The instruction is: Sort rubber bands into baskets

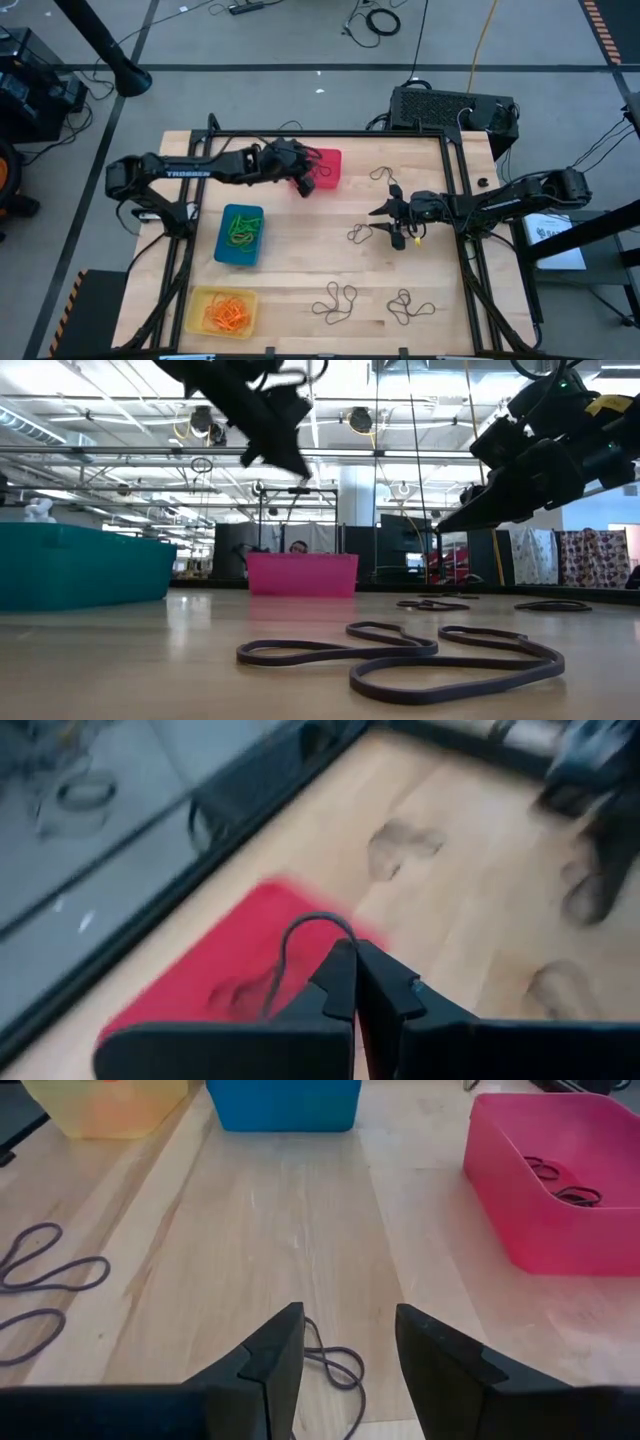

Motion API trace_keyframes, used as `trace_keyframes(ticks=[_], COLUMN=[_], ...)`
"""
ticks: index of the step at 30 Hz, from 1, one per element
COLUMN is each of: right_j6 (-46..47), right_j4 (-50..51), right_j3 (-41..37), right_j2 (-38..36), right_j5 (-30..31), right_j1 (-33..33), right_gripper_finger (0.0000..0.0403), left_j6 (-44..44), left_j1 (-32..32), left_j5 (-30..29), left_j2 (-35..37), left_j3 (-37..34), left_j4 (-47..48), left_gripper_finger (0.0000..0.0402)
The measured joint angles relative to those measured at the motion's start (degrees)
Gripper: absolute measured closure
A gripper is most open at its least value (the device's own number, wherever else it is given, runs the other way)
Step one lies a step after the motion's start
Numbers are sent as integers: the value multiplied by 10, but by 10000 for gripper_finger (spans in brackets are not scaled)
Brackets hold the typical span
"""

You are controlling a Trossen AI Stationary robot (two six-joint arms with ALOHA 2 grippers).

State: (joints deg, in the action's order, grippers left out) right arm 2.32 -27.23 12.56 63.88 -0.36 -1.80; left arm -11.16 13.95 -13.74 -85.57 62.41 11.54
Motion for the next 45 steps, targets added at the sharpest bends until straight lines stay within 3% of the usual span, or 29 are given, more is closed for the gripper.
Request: trace_keyframes(ticks=[3, 13, 18, 23, 37, 42, 45], right_j6=[0, 15, 15, 13, 13, -12, -15], right_j4=[0, 5, 5, 6, 5, 1, -5], right_j3=[0, 0, 0, 0, 0, 0, 0], right_j2=[0, 0, 0, 0, 0, 0, -3], right_j5=[0, 0, 0, 0, 0, 21, 35], right_j1=[0, 0, 0, 0, 0, -1, -1], right_gripper_finger=[250, 250, 250, 250, 250, 250, 250], left_j6=[14, 16, 27, 26, 26, 29, 21], left_j1=[-13, 17, 35, 43, 35, 35, 34], left_j5=[-3, -50, -35, 31, 19, 7, 21], left_j2=[-9, -65, -97, -121, -123, -108, -96], left_j3=[0, 0, 0, 0, 0, 0, 15], left_j4=[-47, -65, -83, -79, -78, -70, -18], left_gripper_finger=[400, 400, 400, 397, 296, 284, 284])
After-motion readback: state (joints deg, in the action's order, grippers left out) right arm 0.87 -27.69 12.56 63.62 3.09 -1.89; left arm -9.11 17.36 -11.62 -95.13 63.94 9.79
